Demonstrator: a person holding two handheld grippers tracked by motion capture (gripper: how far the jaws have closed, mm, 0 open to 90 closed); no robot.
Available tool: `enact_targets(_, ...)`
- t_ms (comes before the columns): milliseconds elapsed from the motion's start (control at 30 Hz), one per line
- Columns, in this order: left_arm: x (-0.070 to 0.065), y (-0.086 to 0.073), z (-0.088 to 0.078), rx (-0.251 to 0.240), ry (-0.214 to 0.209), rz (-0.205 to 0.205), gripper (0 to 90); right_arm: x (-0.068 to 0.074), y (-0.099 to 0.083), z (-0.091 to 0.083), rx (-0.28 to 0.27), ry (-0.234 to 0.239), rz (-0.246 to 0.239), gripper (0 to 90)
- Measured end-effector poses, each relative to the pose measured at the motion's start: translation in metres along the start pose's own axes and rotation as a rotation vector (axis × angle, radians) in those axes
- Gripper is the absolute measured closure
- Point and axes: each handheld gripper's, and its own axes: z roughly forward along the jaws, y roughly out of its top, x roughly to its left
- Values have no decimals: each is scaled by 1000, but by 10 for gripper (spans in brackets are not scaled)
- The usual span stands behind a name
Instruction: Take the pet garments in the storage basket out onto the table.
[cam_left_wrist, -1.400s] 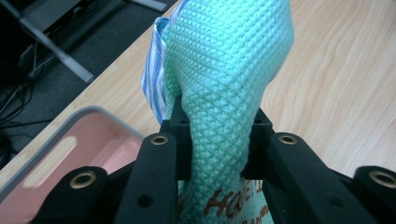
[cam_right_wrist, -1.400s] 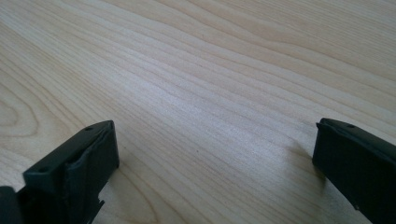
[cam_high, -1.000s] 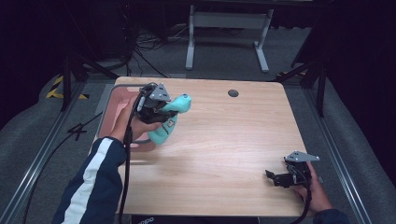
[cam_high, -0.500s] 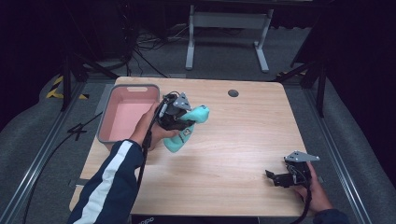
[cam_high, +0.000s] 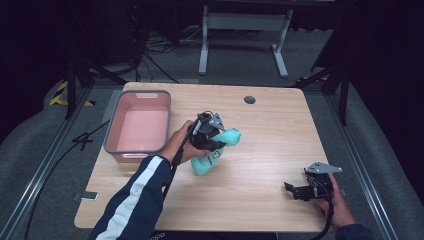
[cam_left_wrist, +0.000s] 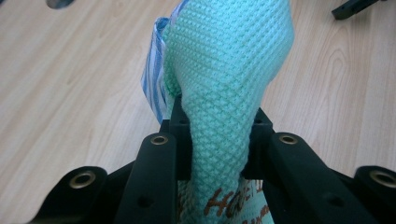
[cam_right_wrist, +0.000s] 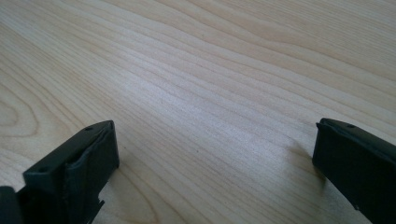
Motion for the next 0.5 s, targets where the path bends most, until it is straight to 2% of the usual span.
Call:
enact_targets(300, -5, -1, 31, 52, -25, -7, 720, 0, 0, 0, 0, 0, 0, 7)
enact_targets(367, -7, 0, 37, 64, -17, -6, 716, 0, 0, 0, 0, 0, 0, 7)
enact_targets(500, -8, 1, 46, 71, -25, -12, 707, 0, 0, 0, 0, 0, 0, 7)
